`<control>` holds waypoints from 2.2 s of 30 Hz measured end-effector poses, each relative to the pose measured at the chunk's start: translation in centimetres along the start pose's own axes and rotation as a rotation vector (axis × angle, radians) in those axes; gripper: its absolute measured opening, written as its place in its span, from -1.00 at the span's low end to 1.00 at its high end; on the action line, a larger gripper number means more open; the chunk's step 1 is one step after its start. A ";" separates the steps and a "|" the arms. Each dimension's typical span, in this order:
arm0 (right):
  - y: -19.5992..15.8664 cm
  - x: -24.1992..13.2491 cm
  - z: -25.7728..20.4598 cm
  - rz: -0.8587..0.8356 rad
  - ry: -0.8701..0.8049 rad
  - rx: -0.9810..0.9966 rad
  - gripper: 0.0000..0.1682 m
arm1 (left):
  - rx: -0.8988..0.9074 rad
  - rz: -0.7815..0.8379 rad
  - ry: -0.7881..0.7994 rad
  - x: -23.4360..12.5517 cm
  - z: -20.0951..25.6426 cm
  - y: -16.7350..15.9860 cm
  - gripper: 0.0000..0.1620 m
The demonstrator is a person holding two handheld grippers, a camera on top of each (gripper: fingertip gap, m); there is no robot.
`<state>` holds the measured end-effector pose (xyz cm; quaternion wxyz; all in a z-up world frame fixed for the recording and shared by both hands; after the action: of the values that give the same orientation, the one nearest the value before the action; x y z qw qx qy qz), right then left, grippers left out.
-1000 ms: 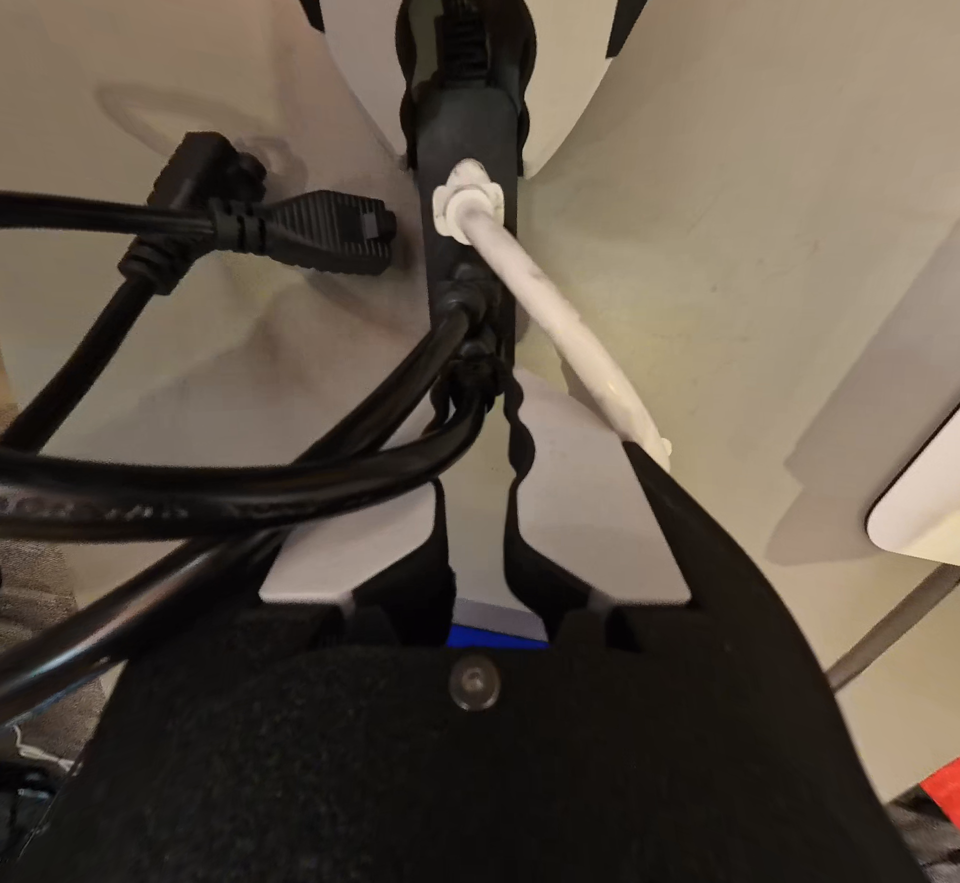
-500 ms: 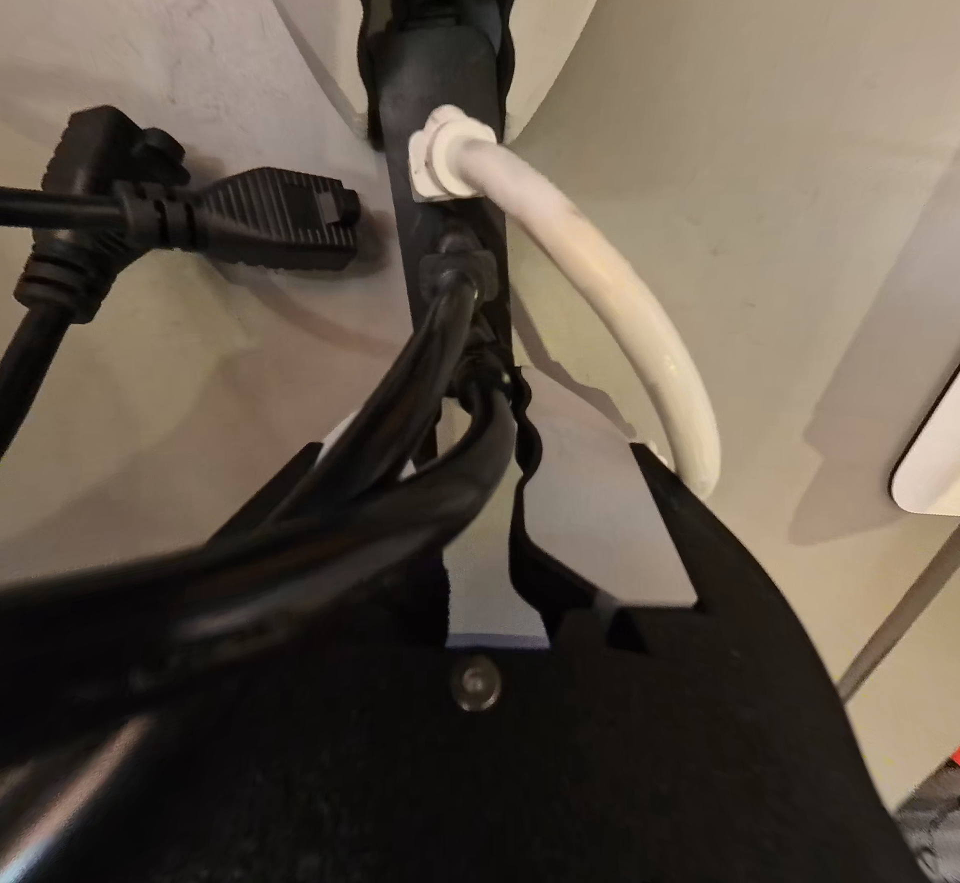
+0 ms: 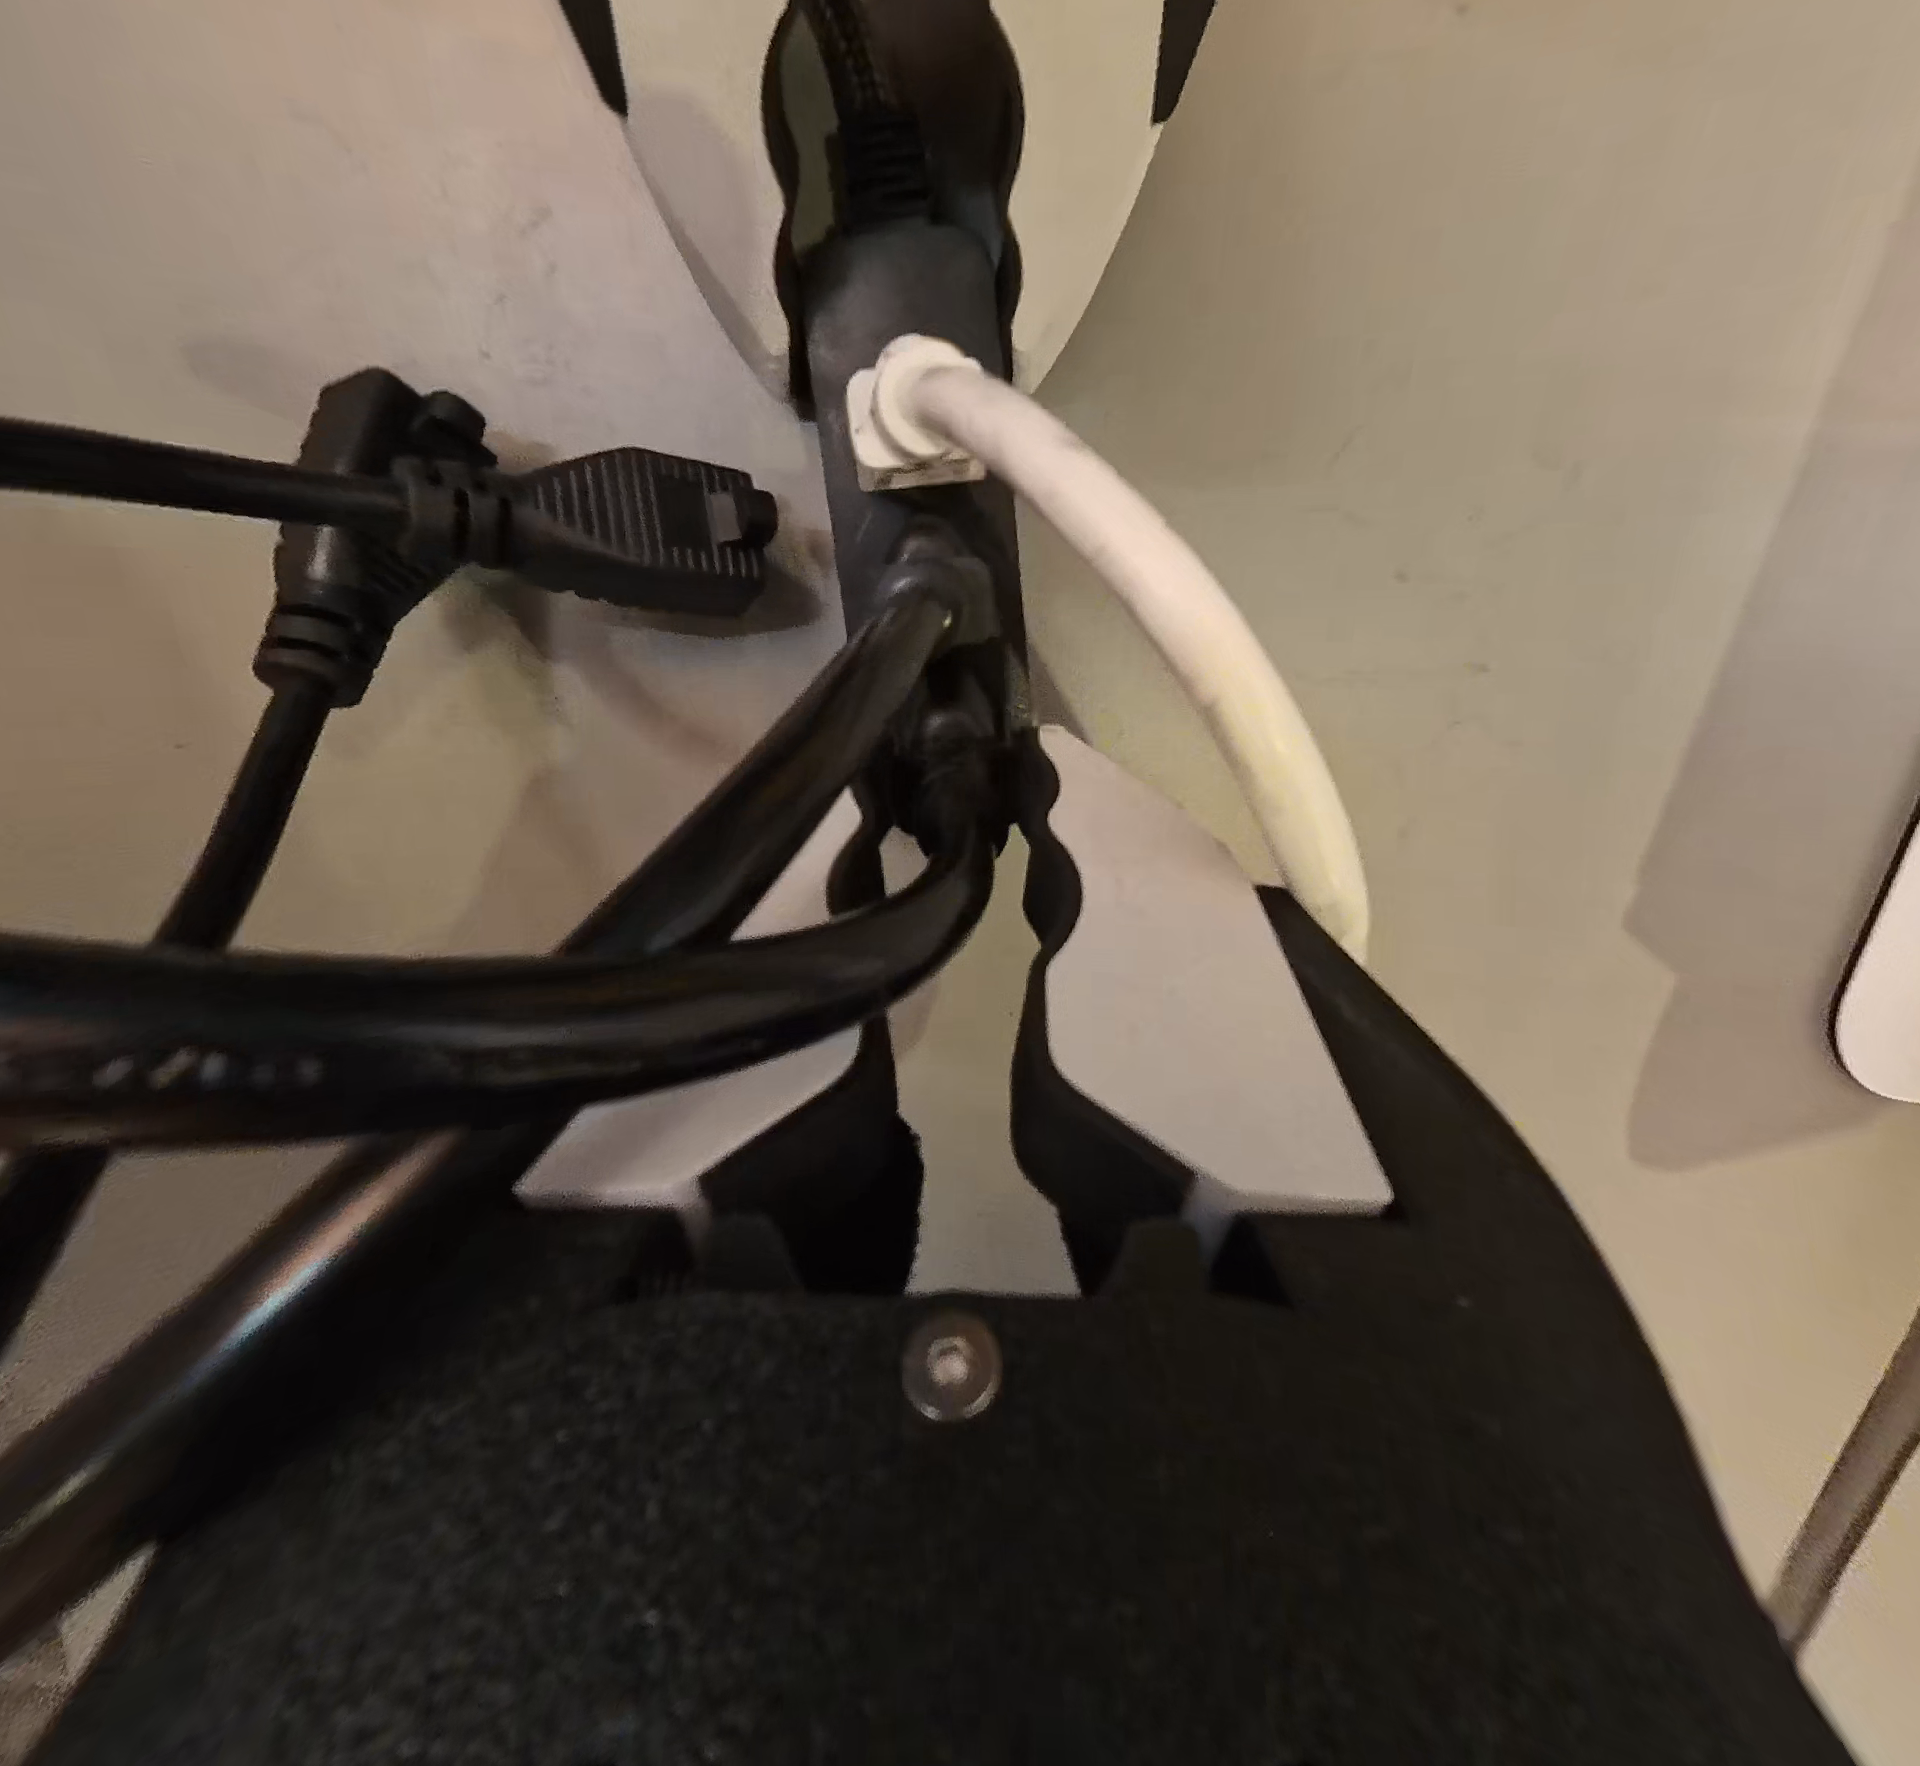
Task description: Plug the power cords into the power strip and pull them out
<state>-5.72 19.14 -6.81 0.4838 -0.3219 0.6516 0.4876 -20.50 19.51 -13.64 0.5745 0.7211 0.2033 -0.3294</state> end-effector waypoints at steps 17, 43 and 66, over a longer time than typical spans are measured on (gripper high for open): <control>0.7 0.1 0.0 -0.098 0.007 -0.011 -0.71 | -0.006 -0.001 -0.001 0.1 0.1 0.1 -0.45; 1.5 -1.3 0.2 -0.115 0.021 -0.037 -0.83 | -0.016 -0.004 0.005 0.1 0.1 0.1 -0.45; 1.4 -0.8 0.4 -0.156 0.056 0.023 -0.81 | -0.014 -0.004 -0.002 0.1 -0.1 0.1 -0.45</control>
<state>-6.60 19.97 -5.63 0.5058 -0.3795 0.6433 0.4316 -20.35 19.57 -13.66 0.5791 0.7163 0.2067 -0.3299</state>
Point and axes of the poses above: each gripper's, where its closed fingertips meet, x out along the fingers, y out of its top, z = x × y across the jaws, the point moved 8 cm from there along -x, back along the fingers, and after that the axes turned 14 degrees about x, right-handed, at the moved point
